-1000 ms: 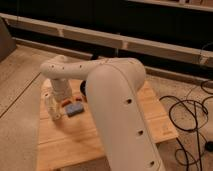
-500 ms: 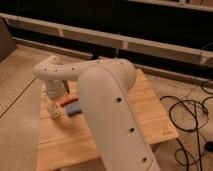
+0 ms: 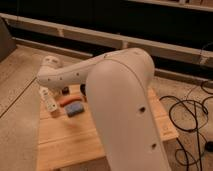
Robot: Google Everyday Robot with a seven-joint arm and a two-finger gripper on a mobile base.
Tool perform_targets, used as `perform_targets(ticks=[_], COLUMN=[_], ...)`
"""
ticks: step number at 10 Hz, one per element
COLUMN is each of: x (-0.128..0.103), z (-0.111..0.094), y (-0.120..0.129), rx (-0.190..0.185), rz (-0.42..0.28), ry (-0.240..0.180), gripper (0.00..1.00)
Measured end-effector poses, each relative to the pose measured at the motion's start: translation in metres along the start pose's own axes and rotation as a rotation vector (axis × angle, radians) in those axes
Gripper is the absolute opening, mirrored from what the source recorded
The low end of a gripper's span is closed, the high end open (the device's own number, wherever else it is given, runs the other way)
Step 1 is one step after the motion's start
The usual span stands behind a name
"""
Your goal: Knock the bottle over
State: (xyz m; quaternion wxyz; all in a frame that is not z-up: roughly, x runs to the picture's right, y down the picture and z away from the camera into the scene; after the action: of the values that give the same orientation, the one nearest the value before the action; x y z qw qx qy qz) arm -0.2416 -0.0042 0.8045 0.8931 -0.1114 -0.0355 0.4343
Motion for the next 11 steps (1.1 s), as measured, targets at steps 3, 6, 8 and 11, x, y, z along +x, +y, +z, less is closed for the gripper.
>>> perform_targets(ticks=[3, 6, 8, 11], x=[0.041, 0.062, 0.063, 0.063], z=[-0.021, -0.029, -0.03, -0.03], y=[-0.015, -0.017, -0.015, -0.014], rx=[0.078, 0.101, 0.099, 0.099], rz=[0.086, 0.12, 0.119, 0.119], ry=[-0.037, -0.05, -0.052, -0.052], gripper=[0.65, 0.65, 0.65, 0.65])
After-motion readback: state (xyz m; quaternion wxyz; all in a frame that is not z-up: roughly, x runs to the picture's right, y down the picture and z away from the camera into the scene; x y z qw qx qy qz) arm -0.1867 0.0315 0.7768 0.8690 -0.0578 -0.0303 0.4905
